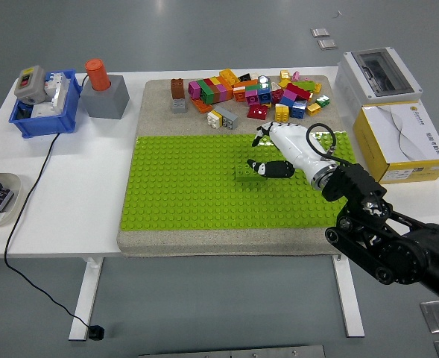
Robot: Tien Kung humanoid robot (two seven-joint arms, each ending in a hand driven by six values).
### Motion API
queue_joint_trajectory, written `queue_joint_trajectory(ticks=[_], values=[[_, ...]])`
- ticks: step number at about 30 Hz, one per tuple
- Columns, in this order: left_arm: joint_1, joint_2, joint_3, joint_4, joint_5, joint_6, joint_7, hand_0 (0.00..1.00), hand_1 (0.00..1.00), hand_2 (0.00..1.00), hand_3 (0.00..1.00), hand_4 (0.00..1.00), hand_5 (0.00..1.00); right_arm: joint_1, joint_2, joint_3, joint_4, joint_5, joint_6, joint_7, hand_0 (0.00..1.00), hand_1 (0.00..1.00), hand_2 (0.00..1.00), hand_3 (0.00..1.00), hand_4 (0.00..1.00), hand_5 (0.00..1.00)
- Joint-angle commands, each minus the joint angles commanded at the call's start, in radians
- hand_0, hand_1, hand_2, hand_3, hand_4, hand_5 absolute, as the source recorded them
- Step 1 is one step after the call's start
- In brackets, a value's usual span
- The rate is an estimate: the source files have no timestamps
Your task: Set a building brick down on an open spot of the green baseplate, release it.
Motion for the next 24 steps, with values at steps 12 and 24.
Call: queue_joint_trajectory(ticks=[12,24], values=[[0.019,0.010,-0.018,0.000,0.018,0.022,0.022,0.660,0.616,0.608,0.713,0.732,0.196,-0.169,-0.179,0.255,0.067,-0.236,-0.005,-0.110,0.671,0.686,0.734,0.635,0.718,0.116],[0.021,0.005,-0.025,0.000,0.027,0.034,0.026,0.660,0.615,0.605,0.708,0.725,0.201,-0.176,-0.172,0.230,0.079,-0.267,0.102,-0.167,0.720,0.735,0.788,0.637,0.732,0.080]])
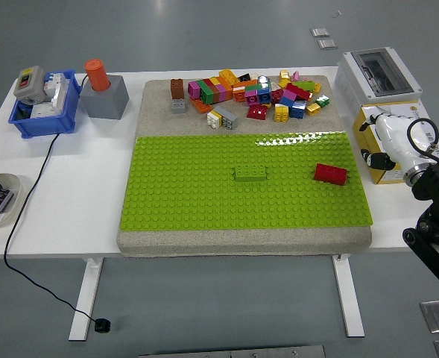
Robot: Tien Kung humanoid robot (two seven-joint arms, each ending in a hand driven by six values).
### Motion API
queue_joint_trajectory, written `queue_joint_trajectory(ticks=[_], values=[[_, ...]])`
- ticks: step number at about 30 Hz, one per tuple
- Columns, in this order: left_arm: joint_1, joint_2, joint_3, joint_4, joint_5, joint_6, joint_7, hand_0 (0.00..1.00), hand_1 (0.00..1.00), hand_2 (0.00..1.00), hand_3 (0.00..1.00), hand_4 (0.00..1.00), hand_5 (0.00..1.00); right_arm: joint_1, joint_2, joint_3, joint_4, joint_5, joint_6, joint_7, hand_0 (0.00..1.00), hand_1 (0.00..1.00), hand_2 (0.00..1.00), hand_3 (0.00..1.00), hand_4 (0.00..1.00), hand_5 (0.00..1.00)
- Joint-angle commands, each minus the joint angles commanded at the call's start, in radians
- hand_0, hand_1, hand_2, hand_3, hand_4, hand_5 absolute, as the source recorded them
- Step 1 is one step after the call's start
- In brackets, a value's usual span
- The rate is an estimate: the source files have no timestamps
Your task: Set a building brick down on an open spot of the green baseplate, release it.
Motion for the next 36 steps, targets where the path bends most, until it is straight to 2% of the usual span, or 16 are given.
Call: queue_joint_trajectory(ticks=[10,25,31,36], values=[[-0.001,0.001,-0.002,0.000,0.002,0.002,0.005,0.659,0.614,0.605,0.708,0.721,0.199,-0.026,0.018,-0.008,0.057,0.032,0.021,-0.019,0.738,0.762,0.817,0.643,0.742,0.123],[-0.012,0.015,0.014,0.000,-0.014,0.005,0.001,0.659,0.614,0.602,0.702,0.707,0.205,-0.092,0.024,0.083,0.113,0.034,-0.006,-0.015,0.739,0.761,0.813,0.641,0.741,0.141],[-0.010,0.015,0.010,0.000,-0.014,0.006,0.004,0.659,0.613,0.601,0.700,0.703,0.206,-0.099,0.020,0.093,0.093,0.038,-0.009,-0.017,0.739,0.761,0.813,0.641,0.744,0.150],[-0.006,0.013,-0.004,0.000,-0.006,0.006,0.007,0.659,0.613,0.601,0.699,0.700,0.206,-0.062,0.025,0.039,0.043,0.042,0.002,-0.020,0.740,0.761,0.813,0.639,0.755,0.173]])
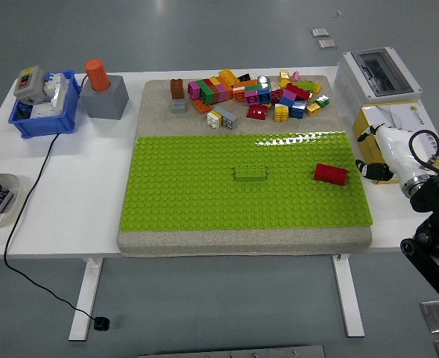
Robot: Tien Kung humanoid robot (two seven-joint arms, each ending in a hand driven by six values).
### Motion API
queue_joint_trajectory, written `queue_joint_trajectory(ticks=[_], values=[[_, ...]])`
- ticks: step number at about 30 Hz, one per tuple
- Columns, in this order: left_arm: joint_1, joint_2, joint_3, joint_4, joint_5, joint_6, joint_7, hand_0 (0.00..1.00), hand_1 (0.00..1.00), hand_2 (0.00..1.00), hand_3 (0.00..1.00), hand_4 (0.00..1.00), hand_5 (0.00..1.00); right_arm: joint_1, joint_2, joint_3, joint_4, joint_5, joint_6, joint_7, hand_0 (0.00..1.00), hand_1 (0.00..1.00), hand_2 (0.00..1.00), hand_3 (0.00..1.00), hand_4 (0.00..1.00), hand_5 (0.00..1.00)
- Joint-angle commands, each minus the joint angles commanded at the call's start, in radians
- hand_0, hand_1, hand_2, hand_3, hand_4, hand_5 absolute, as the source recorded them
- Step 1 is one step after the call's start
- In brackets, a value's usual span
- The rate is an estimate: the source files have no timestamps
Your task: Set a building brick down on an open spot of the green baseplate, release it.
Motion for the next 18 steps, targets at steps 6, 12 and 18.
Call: queue_joint_trajectory(ticks=[6,12,18], values=[[-0.003,-0.004,-0.011,0.000,0.013,-0.001,0.000,0.658,0.613,0.601,0.699,0.699,0.204,0.032,0.013,-0.038,-0.007,0.002,0.011,-0.008,0.740,0.762,0.813,0.639,0.752,0.177],[-0.010,-0.007,-0.004,0.000,0.010,-0.002,-0.008,0.658,0.613,0.601,0.699,0.699,0.203,0.034,0.003,-0.072,0.006,0.039,0.014,-0.003,0.741,0.765,0.817,0.642,0.753,0.185],[-0.009,-0.011,-0.010,0.000,0.014,-0.003,-0.004,0.658,0.613,0.601,0.698,0.699,0.203,0.027,-0.004,-0.093,0.006,0.060,0.013,-0.004,0.741,0.766,0.816,0.642,0.804,0.300]])
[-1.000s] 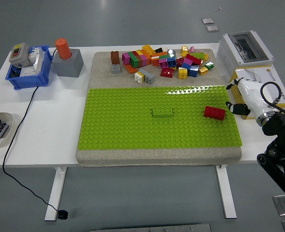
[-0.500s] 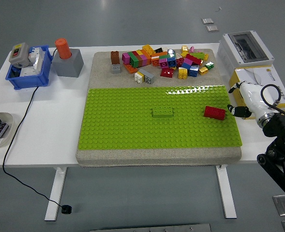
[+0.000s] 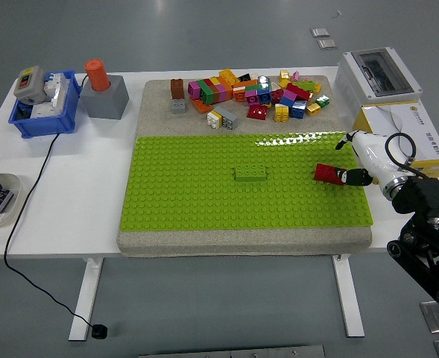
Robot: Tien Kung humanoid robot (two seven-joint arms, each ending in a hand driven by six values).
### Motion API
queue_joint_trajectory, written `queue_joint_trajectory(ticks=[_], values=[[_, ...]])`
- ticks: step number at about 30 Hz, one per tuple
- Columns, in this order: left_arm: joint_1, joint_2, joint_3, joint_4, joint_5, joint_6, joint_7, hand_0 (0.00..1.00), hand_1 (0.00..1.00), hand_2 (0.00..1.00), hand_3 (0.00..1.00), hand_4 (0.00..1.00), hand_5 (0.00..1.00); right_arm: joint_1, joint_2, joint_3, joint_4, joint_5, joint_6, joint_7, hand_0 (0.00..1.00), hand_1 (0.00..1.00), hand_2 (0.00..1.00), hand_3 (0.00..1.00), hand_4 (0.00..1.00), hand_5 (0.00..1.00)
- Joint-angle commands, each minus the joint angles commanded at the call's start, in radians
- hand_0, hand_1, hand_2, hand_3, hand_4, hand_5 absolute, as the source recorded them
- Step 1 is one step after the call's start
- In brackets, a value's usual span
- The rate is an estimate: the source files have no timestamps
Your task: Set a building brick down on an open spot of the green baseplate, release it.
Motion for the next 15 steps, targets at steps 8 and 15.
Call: queue_joint_trajectory(ticks=[8,15], values=[[-0.001,-0.002,-0.004,0.000,0.005,-0.001,0.000,0.658,0.613,0.601,0.697,0.699,0.203,0.004,0.005,-0.022,-0.011,0.013,-0.001,-0.004,0.742,0.766,0.816,0.643,0.814,0.343],[-0.001,-0.003,-0.006,0.000,0.009,-0.002,0.000,0.658,0.613,0.601,0.698,0.699,0.202,0.011,0.018,-0.038,-0.049,0.017,-0.004,-0.001,0.742,0.766,0.815,0.642,0.808,0.322]])
